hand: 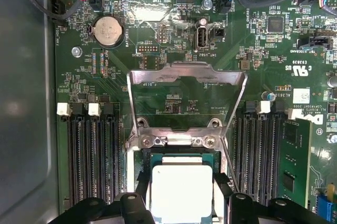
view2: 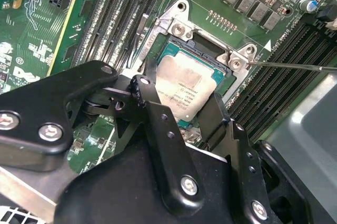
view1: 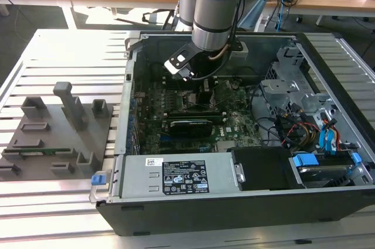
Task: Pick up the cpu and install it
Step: 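Place the cpu into insertion slot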
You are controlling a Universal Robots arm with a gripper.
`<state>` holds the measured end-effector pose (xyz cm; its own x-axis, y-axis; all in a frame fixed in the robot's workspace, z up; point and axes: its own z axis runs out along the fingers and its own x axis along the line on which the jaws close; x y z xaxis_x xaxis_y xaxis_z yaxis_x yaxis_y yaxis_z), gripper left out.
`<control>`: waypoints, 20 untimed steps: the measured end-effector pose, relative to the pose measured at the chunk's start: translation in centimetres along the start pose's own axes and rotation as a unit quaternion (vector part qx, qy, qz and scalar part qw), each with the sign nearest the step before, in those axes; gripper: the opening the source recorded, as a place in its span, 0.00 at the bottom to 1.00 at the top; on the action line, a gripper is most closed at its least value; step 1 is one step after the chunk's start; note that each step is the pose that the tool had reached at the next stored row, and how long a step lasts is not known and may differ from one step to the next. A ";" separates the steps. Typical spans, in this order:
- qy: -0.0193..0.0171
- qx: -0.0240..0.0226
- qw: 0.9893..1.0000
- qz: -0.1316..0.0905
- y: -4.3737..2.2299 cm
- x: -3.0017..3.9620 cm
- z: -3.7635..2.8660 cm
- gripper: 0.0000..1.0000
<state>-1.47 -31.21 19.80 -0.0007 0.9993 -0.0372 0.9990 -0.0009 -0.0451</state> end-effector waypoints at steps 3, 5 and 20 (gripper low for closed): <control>0.000 0.000 1.000 0.000 0.00 0.00 0.01 0.56; 0.000 0.000 1.000 0.000 0.00 0.00 0.01 0.62; -0.001 0.000 1.000 -0.003 -0.01 -0.01 -0.30 0.53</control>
<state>-1.47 -31.21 20.10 -0.0063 0.9992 -0.0387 0.9990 0.0046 -0.0451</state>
